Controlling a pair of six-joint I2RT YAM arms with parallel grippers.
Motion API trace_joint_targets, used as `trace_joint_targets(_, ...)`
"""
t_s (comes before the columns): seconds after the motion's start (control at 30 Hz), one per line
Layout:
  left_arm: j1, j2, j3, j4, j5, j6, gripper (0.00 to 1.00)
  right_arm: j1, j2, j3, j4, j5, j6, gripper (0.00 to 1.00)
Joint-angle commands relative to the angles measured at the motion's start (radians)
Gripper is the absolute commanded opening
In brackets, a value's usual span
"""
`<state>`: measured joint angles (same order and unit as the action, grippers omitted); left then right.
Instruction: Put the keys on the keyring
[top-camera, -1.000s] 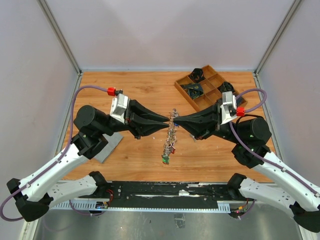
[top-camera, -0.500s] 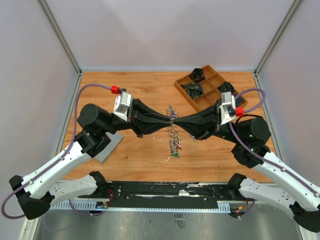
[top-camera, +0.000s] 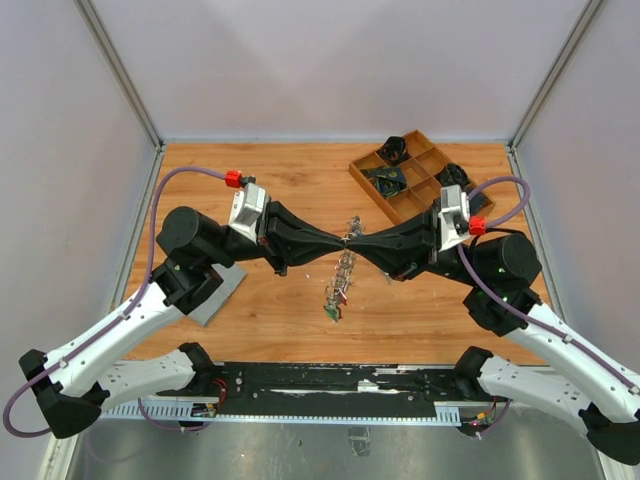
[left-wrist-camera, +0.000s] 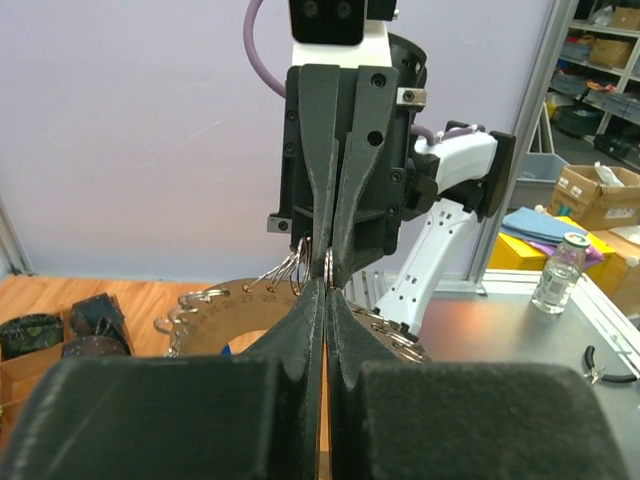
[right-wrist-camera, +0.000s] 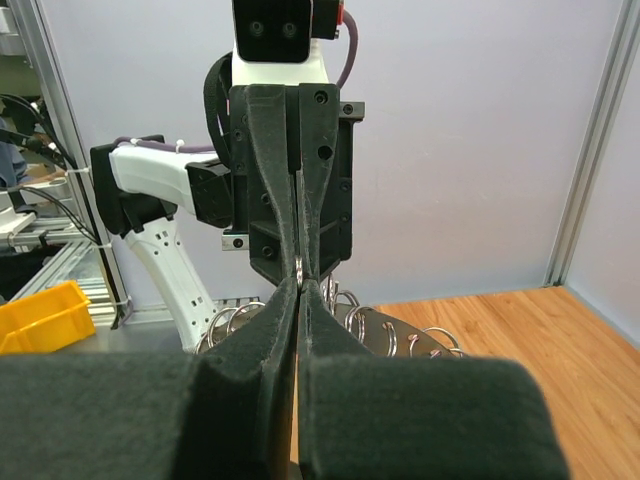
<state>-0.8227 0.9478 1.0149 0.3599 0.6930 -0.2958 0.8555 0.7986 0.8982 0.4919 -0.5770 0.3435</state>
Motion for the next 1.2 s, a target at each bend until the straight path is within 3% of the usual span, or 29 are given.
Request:
trace_joint_targets(0.0,-0.006,0.014,0.043,-0.051,-0.01,0.039,0.01,0.01,-0.02,0.05,-0.065,-0.04,-0.075,0.01)
trace_joint_targets(0.23,-0.006,0.014,0.132,-0.315,-0.042,0.196,0.01,0.01,-0.061,0.203,-0.515,-0.028,-0.331,0.25)
trace_joint_targets(0.53,-0.006,0.124,0.331,-0.764,-0.076,0.414,0.01,0.01,0.017,0.388,-0.95,-0.059,-0.521,0.28)
trace_joint_targets(0.8,-0.064,0.226,0.471,-1.067,-0.199,0.558,0.01,0.01,0.094,0.433,-1.044,-0.016,-0.537,0.29)
trace_joint_targets(1.17,-0.124,0.259,0.539,-1.162,-0.234,0.613,0.01,0.01,0.13,0.367,-1.002,-0.014,-0.516,0.29)
